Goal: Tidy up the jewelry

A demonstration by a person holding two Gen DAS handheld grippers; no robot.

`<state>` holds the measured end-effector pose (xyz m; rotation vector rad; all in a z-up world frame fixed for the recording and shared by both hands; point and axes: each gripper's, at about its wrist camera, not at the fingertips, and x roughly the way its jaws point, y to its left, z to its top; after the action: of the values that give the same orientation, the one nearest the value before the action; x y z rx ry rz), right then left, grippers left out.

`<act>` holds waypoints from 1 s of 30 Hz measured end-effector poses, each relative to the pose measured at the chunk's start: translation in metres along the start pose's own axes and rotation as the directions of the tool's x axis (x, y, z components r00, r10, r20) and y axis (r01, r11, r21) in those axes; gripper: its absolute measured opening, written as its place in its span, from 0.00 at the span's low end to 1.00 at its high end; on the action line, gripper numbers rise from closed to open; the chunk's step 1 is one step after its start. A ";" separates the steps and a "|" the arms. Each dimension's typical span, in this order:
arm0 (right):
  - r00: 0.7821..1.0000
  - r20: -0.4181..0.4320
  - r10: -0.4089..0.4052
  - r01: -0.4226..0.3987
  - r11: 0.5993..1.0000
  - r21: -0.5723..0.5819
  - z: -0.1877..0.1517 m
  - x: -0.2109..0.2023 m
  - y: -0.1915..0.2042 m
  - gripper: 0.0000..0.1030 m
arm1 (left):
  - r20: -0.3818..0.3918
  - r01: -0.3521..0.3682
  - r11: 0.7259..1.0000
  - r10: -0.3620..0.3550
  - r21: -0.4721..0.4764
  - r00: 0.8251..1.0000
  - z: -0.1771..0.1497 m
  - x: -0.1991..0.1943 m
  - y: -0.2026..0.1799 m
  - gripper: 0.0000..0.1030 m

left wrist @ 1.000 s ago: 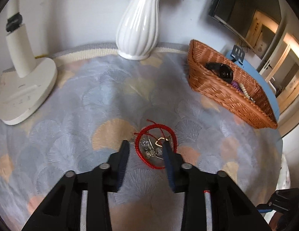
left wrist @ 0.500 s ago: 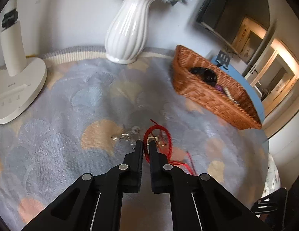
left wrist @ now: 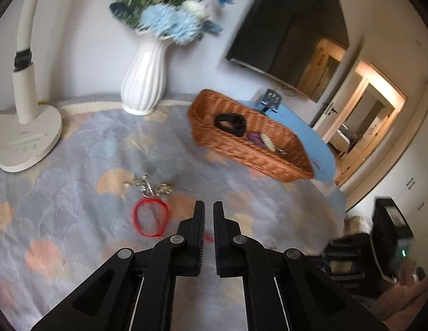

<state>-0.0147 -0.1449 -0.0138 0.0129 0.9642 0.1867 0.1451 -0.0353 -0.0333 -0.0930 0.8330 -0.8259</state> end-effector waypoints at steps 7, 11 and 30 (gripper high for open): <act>1.000 -0.014 0.012 -0.011 1.000 0.021 -0.004 0.001 -0.005 0.05 | -0.133 -0.150 0.985 0.138 -0.087 0.981 -0.032 0.012 0.031 0.23; 0.999 -0.037 0.026 -0.025 0.999 0.028 -0.006 0.012 -0.004 0.05 | -0.145 -0.208 0.970 0.189 -0.128 0.971 -0.030 0.028 0.050 0.35; 1.000 0.016 0.018 -0.019 0.998 0.060 0.003 -0.003 -0.020 0.05 | -0.124 -0.228 0.973 0.232 0.040 0.965 -0.014 0.049 0.021 0.03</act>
<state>-0.0106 -0.1650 -0.0118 0.0785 0.9547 0.1742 0.1676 -0.0513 -0.0814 0.0795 0.9339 -0.6276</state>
